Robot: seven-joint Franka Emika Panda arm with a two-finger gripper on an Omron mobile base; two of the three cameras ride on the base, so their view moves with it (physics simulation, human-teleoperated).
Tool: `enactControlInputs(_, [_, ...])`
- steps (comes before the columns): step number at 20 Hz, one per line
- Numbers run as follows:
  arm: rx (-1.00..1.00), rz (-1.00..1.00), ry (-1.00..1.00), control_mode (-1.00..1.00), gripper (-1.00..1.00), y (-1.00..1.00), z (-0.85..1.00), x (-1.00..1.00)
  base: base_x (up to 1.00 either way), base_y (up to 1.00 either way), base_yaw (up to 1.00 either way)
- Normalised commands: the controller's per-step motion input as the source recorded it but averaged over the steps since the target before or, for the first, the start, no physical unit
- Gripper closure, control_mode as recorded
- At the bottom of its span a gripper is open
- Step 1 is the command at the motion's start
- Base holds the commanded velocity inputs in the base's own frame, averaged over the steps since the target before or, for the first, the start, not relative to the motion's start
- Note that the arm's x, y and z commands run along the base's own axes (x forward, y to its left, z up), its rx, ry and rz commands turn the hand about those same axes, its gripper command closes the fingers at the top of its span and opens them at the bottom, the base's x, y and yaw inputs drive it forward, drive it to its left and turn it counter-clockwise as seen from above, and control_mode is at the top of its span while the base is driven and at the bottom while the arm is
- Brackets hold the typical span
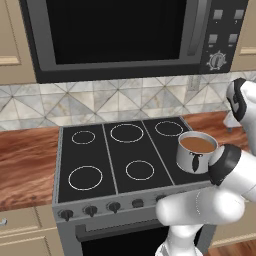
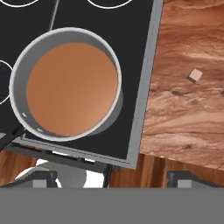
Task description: Pick up the sugar cube(s) and place them in the saucepan with hot chocolate.
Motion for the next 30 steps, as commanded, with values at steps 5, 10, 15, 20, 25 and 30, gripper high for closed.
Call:
enactControlInputs(5, [-0.03, 0.36, -0.02, -1.0, -1.0, -0.01, -0.1, -0.01, 0.0, 0.0, 0.0])
enactControlInputs(10, [-0.03, 0.18, -0.14, -1.0, -1.0, -0.13, -0.28, -0.03, 0.0, 0.0, 0.0])
enactControlInputs(15, [-0.08, 0.0, -0.13, -1.0, -1.0, -0.22, -0.24, 0.0, 0.0, 0.0, 0.0])
enactControlInputs(20, [-0.11, -0.01, -0.04, -1.0, -1.0, -0.31, -0.23, 0.04, 0.0, 0.0, 0.0])
enactControlInputs(25, [-0.06, -0.03, 0.0, -1.0, -1.0, -0.36, -0.3, 0.12, 0.0, 0.0, 0.0])
enactControlInputs(30, [0.0, 0.0, 0.0, -1.0, -1.0, -0.29, -0.16, 0.28, 0.0, 0.0, 0.0])
